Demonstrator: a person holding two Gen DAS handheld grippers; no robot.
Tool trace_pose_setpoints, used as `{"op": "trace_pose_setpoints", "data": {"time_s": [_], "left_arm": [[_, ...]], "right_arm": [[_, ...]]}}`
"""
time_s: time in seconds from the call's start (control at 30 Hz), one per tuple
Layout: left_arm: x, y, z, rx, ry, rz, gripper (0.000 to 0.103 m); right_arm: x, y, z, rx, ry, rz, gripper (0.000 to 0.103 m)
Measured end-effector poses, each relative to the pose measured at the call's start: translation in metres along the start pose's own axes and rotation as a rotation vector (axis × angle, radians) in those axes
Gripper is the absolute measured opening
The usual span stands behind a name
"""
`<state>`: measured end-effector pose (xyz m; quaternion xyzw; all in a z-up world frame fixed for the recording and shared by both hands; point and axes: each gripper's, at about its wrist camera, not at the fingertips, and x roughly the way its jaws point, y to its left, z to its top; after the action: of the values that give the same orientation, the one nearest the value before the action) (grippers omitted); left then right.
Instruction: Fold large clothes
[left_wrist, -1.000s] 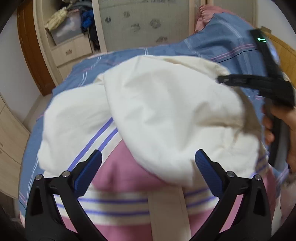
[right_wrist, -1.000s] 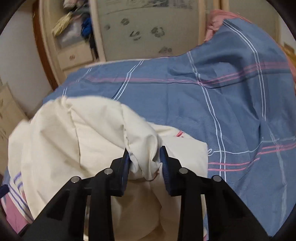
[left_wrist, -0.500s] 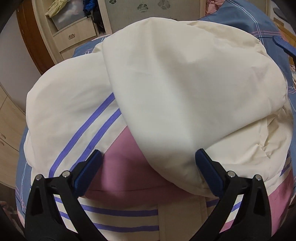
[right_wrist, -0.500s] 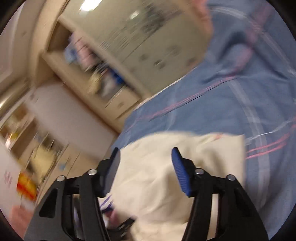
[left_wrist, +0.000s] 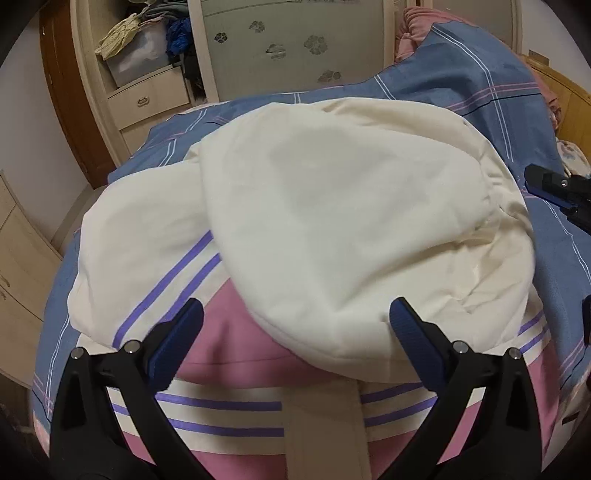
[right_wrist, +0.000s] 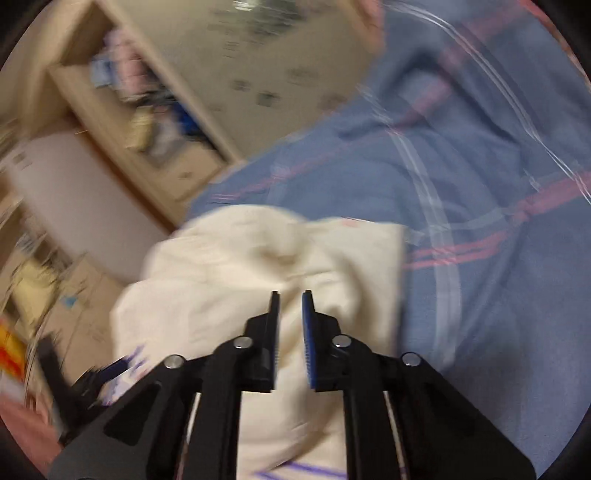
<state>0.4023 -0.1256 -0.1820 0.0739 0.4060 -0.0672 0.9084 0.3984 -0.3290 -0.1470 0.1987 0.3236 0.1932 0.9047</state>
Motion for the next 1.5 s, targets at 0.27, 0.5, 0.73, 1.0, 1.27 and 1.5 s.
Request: {"op": "trace_pose_setpoints", "data": {"time_s": [0.27, 0.5, 0.73, 1.0, 1.27, 1.5], "left_arm": [[0.008, 0.011, 0.006, -0.016, 0.007, 0.007, 0.101], [0.017, 0.019, -0.011, -0.097, 0.037, -0.026, 0.101], [0.015, 0.027, -0.026, -0.145, 0.041, -0.03, 0.101], [0.025, 0.054, -0.036, -0.225, 0.09, 0.04, 0.101], [0.005, 0.098, -0.054, -0.421, 0.067, -0.04, 0.101], [-0.004, 0.083, -0.057, -0.368, 0.074, -0.043, 0.101]], "right_arm": [[0.04, 0.011, -0.06, -0.176, 0.235, -0.229, 0.073], [0.038, 0.039, 0.017, -0.054, 0.104, -0.123, 0.096], [0.081, 0.079, 0.021, -0.053, 0.179, -0.057, 0.013], [-0.015, 0.114, -0.001, -0.258, -0.053, 0.161, 0.006], [-0.026, 0.117, -0.018, -0.306, -0.069, 0.144, 0.006], [0.051, 0.153, 0.007, -0.339, 0.085, 0.168, 0.025]]}}
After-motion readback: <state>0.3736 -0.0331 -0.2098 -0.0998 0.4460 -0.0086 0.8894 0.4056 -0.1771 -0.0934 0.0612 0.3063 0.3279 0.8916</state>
